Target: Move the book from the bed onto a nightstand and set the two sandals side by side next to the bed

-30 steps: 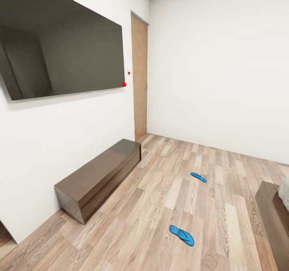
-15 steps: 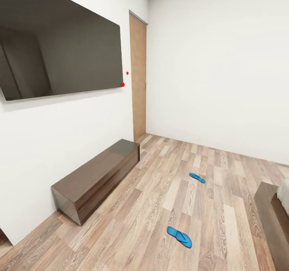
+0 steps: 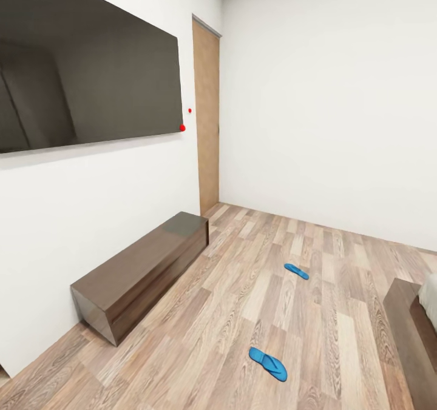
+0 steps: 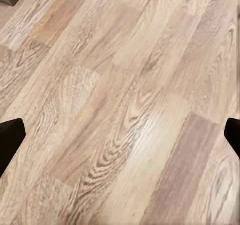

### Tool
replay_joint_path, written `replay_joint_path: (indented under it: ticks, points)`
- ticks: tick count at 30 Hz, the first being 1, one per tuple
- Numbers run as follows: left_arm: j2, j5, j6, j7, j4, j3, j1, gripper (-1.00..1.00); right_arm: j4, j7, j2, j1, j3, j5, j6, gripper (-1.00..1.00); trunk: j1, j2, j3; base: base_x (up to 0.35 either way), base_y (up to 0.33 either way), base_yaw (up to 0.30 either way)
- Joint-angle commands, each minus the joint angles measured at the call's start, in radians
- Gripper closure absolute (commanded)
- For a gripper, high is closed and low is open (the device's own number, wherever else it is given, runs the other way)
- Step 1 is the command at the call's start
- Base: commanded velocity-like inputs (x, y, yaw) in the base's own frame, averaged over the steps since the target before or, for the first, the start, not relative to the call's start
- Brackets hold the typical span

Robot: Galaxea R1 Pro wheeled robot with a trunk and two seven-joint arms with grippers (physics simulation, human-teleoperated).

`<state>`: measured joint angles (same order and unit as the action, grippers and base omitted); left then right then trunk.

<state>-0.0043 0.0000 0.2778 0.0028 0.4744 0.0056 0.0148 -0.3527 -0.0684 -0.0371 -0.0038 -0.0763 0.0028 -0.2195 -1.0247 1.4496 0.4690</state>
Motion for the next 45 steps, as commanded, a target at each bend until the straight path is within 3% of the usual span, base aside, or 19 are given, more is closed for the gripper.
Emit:
replay_joint_path:
  ticks: [1, 25, 45]
  points:
    - [0.0, 0.0, 0.003, 0.0, 0.0, 0.001, 0.0, -1.0, 0.001, 0.0, 0.0, 0.0, -0.002, 0.0, -0.003, -1.0, 0.0, 0.0, 0.001, 0.187, -0.194, 0.0]
    - [0.0, 0.0, 0.004, 0.0, 0.0, 0.001, 0.0, -1.0, 0.001, 0.0, -0.003, 0.0, -0.003, 0.0, -0.002, -1.0, 0.0, 0.0, 0.001, 0.032, -0.032, -0.003]
    - [0.0, 0.0, 0.004, 0.0, 0.0, 0.001, 0.0, -1.0, 0.001, 0.0, -0.001, 0.0, -0.002, 0.0, -0.003, -1.0, 0.0, 0.0, 0.001, 0.0, 0.0, -0.135]
